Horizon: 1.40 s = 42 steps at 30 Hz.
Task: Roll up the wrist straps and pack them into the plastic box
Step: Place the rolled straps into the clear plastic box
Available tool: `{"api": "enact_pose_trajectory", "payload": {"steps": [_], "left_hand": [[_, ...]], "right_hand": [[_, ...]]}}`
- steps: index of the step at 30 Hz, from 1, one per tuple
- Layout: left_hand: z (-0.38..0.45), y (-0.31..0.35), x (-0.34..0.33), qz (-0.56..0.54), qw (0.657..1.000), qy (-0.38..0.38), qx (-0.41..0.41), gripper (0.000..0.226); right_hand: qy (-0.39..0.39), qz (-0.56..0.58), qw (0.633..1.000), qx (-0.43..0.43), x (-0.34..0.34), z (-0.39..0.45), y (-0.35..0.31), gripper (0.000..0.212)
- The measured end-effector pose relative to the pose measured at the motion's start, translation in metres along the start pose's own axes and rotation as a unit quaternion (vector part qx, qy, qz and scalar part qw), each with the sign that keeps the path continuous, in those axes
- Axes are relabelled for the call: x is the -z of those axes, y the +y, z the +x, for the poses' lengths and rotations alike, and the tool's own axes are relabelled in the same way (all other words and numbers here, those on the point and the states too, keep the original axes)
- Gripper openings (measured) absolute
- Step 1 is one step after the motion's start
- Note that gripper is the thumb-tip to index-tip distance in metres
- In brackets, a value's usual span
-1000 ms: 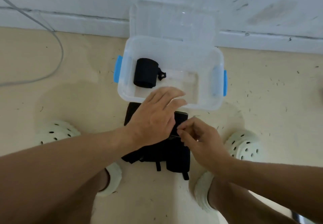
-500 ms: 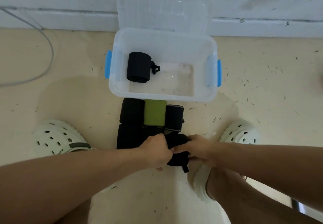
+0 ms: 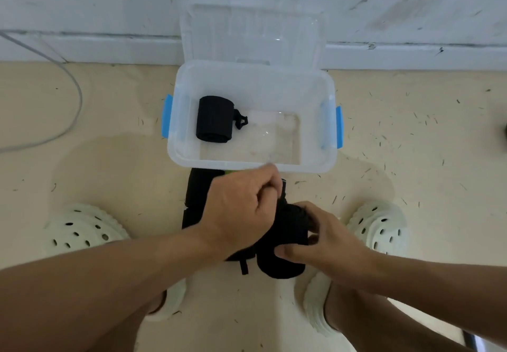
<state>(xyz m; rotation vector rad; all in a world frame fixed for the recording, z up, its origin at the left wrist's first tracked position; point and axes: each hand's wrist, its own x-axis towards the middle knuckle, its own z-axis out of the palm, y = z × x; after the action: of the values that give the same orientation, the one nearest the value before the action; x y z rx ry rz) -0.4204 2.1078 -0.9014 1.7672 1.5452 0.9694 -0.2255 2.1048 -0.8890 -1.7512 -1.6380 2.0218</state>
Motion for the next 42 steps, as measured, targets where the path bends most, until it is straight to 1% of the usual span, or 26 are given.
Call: {"api": "enact_pose_trajectory", "payload": {"steps": [3,5,6,8,10,11,13,16,19,22,26,29,32,35,38,40,42], "left_hand": [[0.032,-0.009,0.016,0.032,0.995,0.091,-0.021,0.017],[0.045,-0.026,0.029,0.094,0.990,0.103,-0.010,0.024],[0.050,-0.038,0.036,0.140,0.986,0.087,-0.008,0.029],[0.055,-0.061,0.044,0.250,0.968,0.027,-0.006,0.043],[0.056,-0.075,0.048,0.334,0.942,-0.033,0.016,0.068],[0.056,-0.080,0.048,0.361,0.930,-0.057,0.028,0.079],[0.055,-0.086,0.048,0.393,0.915,-0.083,0.043,0.094],[0.056,-0.089,0.048,0.401,0.909,-0.090,0.072,0.102],[0.055,-0.091,0.046,0.417,0.900,-0.094,0.083,0.101],[0.055,-0.092,0.045,0.416,0.900,-0.102,0.081,0.099],[0.054,-0.092,0.045,0.408,0.905,-0.095,0.076,0.099],[0.055,-0.093,0.045,0.404,0.908,-0.081,0.074,0.102],[0.055,-0.093,0.044,0.408,0.906,-0.078,0.077,0.105],[0.055,-0.093,0.044,0.410,0.906,-0.077,0.075,0.105],[0.055,-0.094,0.044,0.412,0.905,-0.080,0.074,0.104],[0.055,-0.095,0.044,0.412,0.905,-0.077,0.072,0.103],[0.055,-0.096,0.043,0.413,0.905,-0.074,0.067,0.103]], "right_hand": [[0.054,-0.031,0.994,0.094,0.005,-0.008,-0.023,0.063],[0.097,-0.039,0.985,0.137,0.010,-0.006,-0.040,0.063],[0.120,-0.042,0.980,0.152,0.013,-0.002,-0.049,0.062],[0.164,-0.037,0.971,0.172,0.021,0.011,-0.066,0.054],[0.195,-0.026,0.965,0.172,0.029,0.031,-0.080,0.047],[0.203,-0.024,0.965,0.163,0.033,0.043,-0.085,0.048],[0.212,-0.031,0.967,0.137,0.040,0.067,-0.091,0.059],[0.215,-0.079,0.967,0.110,0.043,0.101,-0.095,0.069],[0.201,-0.144,0.966,0.083,0.040,0.132,-0.096,0.073],[0.186,-0.166,0.968,0.019,0.036,0.159,-0.091,0.075],[0.167,-0.123,0.977,-0.060,0.033,0.186,-0.084,0.065],[0.184,-0.041,0.977,-0.105,0.031,0.196,-0.083,0.068],[0.195,0.033,0.974,-0.107,0.024,0.203,-0.085,0.064],[0.186,0.072,0.976,-0.086,0.011,0.208,-0.089,0.057],[0.195,0.064,0.976,-0.073,0.009,0.208,-0.088,0.053],[0.212,0.056,0.973,-0.074,0.015,0.207,-0.087,0.045],[0.220,0.038,0.971,-0.085,0.017,0.205,-0.089,0.049]]}}
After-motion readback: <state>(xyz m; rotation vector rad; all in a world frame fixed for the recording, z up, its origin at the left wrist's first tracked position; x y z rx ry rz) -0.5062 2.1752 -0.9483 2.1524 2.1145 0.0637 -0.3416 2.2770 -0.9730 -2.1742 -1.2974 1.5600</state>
